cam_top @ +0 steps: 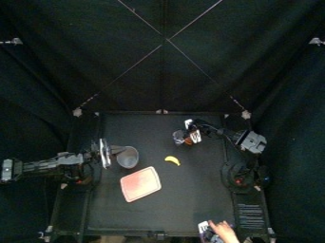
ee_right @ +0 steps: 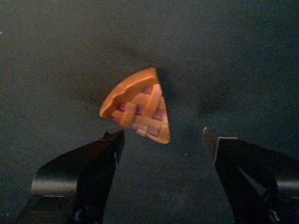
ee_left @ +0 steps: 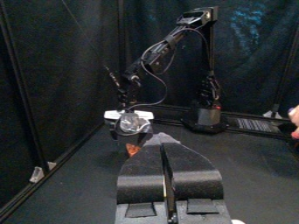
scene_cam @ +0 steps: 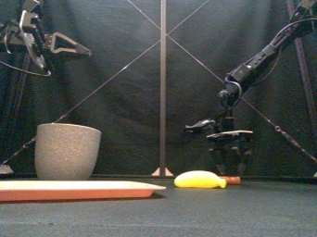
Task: Pick the pie then place it on the pink plate
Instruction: Pick the pie
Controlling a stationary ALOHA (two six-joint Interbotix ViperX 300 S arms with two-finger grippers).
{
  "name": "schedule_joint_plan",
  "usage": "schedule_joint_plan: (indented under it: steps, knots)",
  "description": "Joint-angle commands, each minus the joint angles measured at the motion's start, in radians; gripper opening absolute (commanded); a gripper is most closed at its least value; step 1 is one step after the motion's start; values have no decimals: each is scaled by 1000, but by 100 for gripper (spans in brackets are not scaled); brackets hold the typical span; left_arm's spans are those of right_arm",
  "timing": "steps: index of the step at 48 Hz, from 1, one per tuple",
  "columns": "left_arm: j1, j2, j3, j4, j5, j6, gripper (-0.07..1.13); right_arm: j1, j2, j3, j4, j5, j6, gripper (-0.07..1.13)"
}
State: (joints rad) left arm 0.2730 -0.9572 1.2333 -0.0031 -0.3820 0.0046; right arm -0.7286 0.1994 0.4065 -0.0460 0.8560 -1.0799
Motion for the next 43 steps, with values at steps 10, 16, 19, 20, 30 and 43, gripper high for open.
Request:
schedule_joint_plan:
  steps: [10,16,19,20,30,43]
  knots:
    - [34,5,-12,0,-18,-2,-1,5,-18,37,-8,-49,-3,102]
    - [34,5,-8,0,-18,-5,-1,8,-18,25,2,-51,2,102]
    - [34,5,-3,0,-18,-6,-1,8,-17,23,5,-52,3,102]
    - [32,5,-3,0,-18,-6,-1,8,-18,21,5,-52,5,102]
    - [32,5,2,-12,-18,-5,-1,20,-9,18,25,-58,5,95]
    - [32,5,-2,-14,-18,-3,-1,46,20,17,28,-72,9,79]
